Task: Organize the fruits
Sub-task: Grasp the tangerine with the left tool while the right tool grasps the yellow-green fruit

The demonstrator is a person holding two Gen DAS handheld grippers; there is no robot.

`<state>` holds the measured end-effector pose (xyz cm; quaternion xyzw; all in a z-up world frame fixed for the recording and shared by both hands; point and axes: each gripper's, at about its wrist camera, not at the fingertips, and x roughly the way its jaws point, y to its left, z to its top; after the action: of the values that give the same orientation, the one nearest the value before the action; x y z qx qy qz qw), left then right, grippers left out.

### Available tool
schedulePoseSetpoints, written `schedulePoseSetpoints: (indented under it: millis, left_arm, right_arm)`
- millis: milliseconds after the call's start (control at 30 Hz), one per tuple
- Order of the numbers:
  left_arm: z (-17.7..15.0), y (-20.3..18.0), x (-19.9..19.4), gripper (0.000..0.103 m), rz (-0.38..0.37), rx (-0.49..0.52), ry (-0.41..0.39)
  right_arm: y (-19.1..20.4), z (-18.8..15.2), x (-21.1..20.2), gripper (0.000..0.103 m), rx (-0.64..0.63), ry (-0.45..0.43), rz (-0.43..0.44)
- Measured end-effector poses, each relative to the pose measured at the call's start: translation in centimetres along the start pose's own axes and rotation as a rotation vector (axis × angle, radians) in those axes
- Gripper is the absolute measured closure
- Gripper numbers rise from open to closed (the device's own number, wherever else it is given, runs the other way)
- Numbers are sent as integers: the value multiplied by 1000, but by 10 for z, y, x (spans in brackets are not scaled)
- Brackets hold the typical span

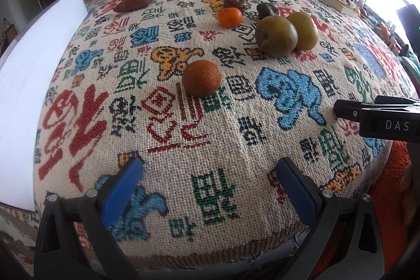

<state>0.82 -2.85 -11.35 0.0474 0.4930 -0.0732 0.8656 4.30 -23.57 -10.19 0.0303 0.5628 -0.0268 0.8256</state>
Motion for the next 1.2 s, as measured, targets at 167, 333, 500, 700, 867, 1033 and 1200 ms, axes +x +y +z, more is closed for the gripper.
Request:
schedulePoseSetpoints:
  millis: [167, 333, 500, 700, 867, 1033, 1200]
  left_arm:
    - [0, -1, -1, 0, 0, 1, 0]
    - [6, 1, 1, 1, -27, 34, 26]
    - [27, 26, -18, 2, -140, -6, -52]
    - [55, 31, -14, 2, -192, 23, -75]
    - [59, 21, 0, 4, -127, 64, -112]
    - [56, 22, 21, 59, -146, 49, -61]
    - [53, 22, 19, 72, -139, 60, -106]
  right_arm:
    - [0, 0, 0, 0, 0, 0, 0]
    - [0, 1, 0, 0, 0, 3, 2]
    - [0, 1, 1, 0, -3, 6, 4]
    - [0, 1, 0, 0, -2, 6, 4]
    - [-2, 1, -2, 0, 7, -2, 20]
    - [-37, -5, -25, 0, 173, -138, 227]
    - [-45, -2, -35, 2, 212, -197, 299]
